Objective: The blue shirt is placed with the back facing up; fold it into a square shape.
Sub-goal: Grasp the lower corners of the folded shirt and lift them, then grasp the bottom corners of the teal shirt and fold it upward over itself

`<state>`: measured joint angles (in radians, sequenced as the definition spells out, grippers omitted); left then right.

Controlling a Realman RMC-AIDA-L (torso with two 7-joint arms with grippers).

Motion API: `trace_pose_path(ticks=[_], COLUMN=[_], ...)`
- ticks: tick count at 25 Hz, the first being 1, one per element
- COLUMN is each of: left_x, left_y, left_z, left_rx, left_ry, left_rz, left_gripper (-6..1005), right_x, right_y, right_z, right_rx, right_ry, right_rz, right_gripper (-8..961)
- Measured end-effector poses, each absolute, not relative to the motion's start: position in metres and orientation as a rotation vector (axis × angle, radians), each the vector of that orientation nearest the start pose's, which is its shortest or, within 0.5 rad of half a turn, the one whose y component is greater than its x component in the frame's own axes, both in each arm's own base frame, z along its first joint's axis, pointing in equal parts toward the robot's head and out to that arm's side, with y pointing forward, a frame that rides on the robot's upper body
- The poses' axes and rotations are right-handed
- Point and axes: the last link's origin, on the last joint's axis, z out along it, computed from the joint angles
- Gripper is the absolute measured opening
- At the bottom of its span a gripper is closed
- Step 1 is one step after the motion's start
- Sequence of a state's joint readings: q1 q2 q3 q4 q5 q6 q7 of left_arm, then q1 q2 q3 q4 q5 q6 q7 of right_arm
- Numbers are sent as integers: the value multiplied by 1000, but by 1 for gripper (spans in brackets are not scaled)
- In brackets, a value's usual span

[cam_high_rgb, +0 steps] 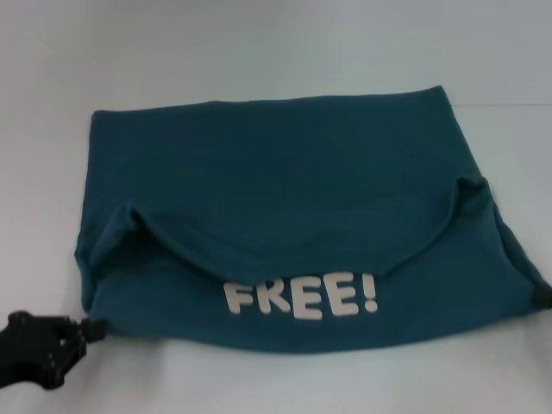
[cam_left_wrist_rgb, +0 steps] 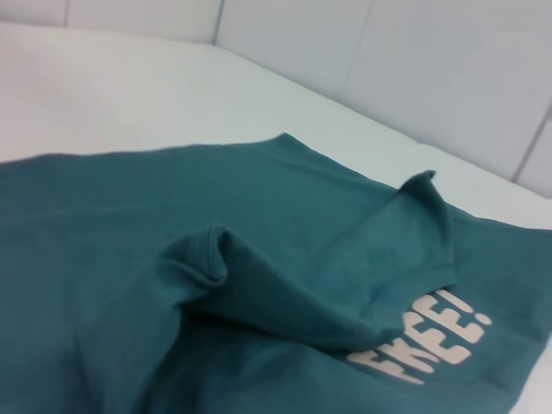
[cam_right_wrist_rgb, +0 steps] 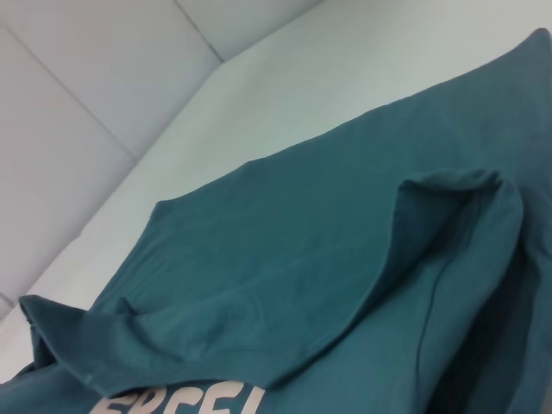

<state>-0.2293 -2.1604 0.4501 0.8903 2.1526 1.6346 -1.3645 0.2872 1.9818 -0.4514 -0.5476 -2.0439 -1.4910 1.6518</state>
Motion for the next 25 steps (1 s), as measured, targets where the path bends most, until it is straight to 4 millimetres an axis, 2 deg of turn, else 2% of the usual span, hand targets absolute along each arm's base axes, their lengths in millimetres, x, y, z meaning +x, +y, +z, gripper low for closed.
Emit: trace_pose_path(ticks=[12, 20, 25], left_x=[-349, -351, -350], left_y=[197, 187, 184], left_z=[36, 34, 36], left_rx=[-2574, -2607, -2613], left_ry=[-999, -1072, -1080], left_rz=[-608, -590, -606], left_gripper=[0, 1, 0], right_x=[386, 388, 388], right_y=[197, 164, 156], right_z=[53, 54, 58], right_rx=[-2312, -2370, -2377], right_ry=[1300, 1305, 1298], right_rz=[769, 780, 780], right_gripper=[3, 3, 4])
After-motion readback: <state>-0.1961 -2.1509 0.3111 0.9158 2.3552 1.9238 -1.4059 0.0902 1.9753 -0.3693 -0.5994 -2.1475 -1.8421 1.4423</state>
